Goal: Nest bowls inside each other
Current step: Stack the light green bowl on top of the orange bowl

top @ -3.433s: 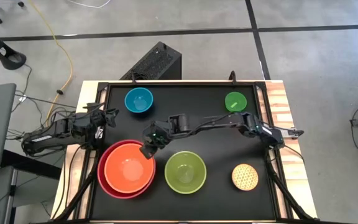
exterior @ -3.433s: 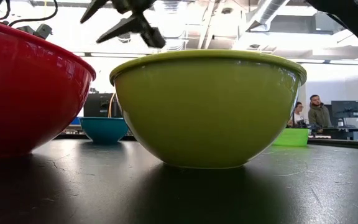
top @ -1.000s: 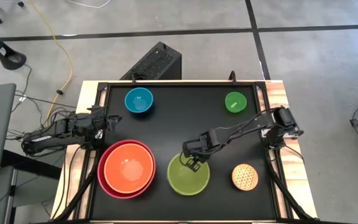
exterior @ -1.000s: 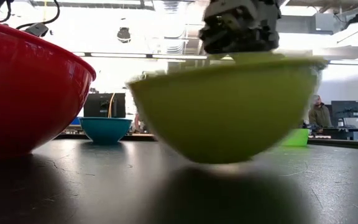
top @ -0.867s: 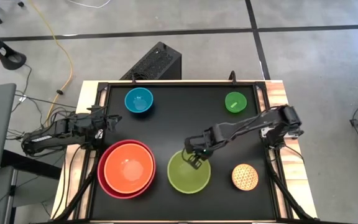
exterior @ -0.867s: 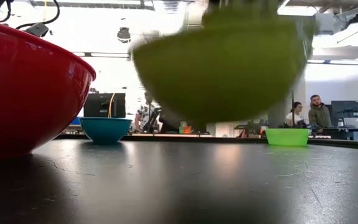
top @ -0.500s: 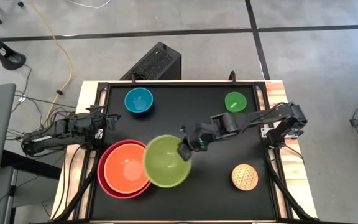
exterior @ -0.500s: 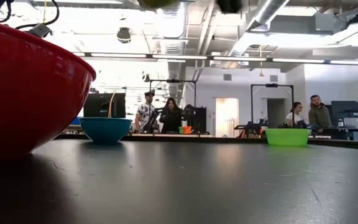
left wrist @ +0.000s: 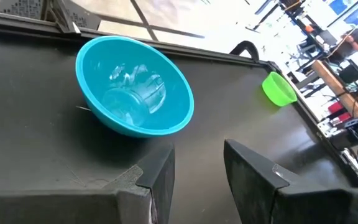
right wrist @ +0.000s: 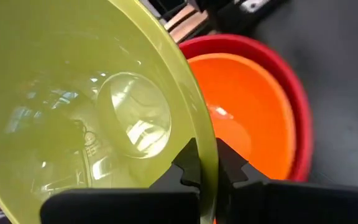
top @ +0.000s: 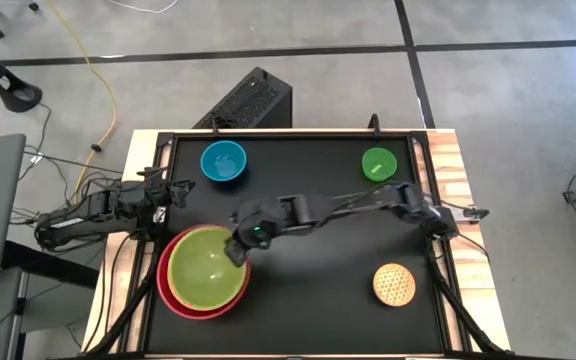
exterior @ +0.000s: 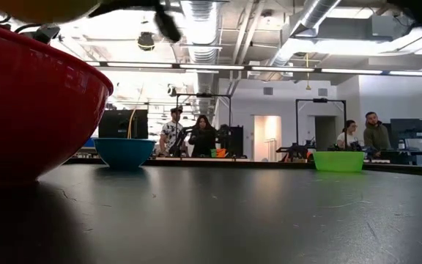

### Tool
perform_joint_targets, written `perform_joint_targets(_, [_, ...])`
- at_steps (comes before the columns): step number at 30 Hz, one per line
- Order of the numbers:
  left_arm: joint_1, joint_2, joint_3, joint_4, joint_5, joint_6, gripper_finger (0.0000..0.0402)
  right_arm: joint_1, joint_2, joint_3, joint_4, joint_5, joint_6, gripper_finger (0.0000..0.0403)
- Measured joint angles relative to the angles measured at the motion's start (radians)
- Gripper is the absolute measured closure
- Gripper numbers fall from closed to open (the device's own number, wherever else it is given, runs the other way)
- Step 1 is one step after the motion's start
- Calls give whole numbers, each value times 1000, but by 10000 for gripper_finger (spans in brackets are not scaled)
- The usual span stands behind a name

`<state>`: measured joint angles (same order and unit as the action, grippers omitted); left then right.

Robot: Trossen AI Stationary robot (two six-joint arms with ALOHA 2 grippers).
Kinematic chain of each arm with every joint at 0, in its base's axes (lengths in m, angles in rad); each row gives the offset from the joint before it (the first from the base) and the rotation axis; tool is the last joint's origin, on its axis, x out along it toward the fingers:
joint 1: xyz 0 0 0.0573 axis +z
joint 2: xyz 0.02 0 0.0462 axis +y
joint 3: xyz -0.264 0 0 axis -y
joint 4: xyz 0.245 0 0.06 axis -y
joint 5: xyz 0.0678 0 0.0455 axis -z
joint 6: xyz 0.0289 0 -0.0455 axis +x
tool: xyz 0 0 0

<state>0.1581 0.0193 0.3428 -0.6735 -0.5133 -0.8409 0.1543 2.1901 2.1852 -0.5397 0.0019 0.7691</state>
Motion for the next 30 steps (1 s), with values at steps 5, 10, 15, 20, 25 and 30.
perform_joint_targets(5, [0, 0, 0, -3, 2, 6, 274, -3, 152, 175, 6, -54, 15, 383])
perform_joint_targets(10, [0, 0, 0, -15, 13, 6, 274, -7, 198, 150, 46, -62, 82, 383])
perform_joint_targets(15, [0, 0, 0, -29, 20, 7, 274, -8, 235, 151, 27, -48, 96, 383])
perform_joint_targets(20, [0, 0, 0, -28, 20, 6, 274, -8, 240, 151, 0, 2, 97, 383])
perform_joint_targets(25, [0, 0, 0, -29, 20, 5, 274, -17, 238, 151, -53, 17, 97, 383])
perform_joint_targets(30, [0, 0, 0, -29, 20, 2, 274, -21, 248, 152, -50, 18, 91, 383])
